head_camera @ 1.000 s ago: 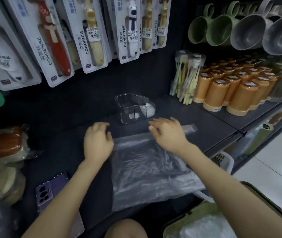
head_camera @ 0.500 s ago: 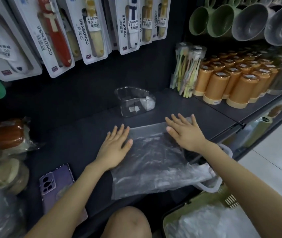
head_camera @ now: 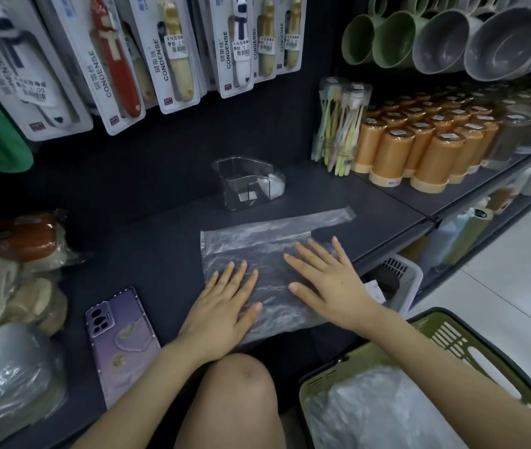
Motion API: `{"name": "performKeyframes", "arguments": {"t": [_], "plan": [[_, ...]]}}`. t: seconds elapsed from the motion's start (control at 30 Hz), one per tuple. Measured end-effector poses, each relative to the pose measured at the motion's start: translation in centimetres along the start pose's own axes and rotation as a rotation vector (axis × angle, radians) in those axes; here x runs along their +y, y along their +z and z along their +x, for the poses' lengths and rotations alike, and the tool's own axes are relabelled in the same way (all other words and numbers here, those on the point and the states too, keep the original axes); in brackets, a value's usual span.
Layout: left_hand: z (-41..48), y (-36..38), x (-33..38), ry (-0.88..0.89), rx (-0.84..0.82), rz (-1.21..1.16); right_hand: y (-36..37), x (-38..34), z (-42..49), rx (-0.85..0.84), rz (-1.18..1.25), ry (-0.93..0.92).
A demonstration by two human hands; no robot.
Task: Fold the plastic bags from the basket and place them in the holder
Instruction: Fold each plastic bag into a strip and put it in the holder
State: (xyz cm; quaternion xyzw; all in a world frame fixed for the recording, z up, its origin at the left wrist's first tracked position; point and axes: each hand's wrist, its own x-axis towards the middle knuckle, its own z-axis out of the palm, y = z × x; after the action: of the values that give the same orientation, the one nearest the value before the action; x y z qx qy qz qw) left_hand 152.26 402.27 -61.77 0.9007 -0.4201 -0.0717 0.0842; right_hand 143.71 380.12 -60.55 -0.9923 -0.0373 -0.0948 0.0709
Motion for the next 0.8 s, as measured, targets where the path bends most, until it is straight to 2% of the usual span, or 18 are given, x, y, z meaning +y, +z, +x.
{"name": "performKeyframes", "arguments": {"t": [0.07, 0.17, 0.23, 0.33, 0.47, 0.57, 0.67, 0.8], "plan": [[0.2, -0.1, -0.2, -0.013, -0.02, -0.06, -0.7, 0.3, -2.3, 0.09, 0.054, -0.08], [0.2, -0.9, -0.2, -0.058, -0.035, -0.276, 0.1, 0.1, -4.6, 0.059, -0.093, -0.234], [0.1, -1.4, -0.3, -0.104, 0.032, -0.515, 1.2, 0.1, -4.7, 0.113, -0.147, -0.259], [-0.5, -2.3, -0.5, -0.168, 0.118, -0.876, 1.6, -0.1, -4.1, 0.28, -0.112, -0.271], [-1.3, -3.0, -1.0, -0.122, 0.207, -0.955, -0.1, -0.4, -3.9, 0.34, 0.024, -0.273], [-2.0, -3.7, -0.8, -0.079, 0.24, -1.057, -2.4, -1.3, -3.6, 0.223, 0.245, -0.102], [-2.7, -4.5, -0.6, -0.072, 0.245, -1.143, -5.0, -2.2, -2.6, -0.027, 0.532, 0.143], [-3.1, -4.7, -0.6, -0.208, 0.312, -1.316, -7.9, -2.1, 0.4, -0.266, 0.713, 0.275]]}}
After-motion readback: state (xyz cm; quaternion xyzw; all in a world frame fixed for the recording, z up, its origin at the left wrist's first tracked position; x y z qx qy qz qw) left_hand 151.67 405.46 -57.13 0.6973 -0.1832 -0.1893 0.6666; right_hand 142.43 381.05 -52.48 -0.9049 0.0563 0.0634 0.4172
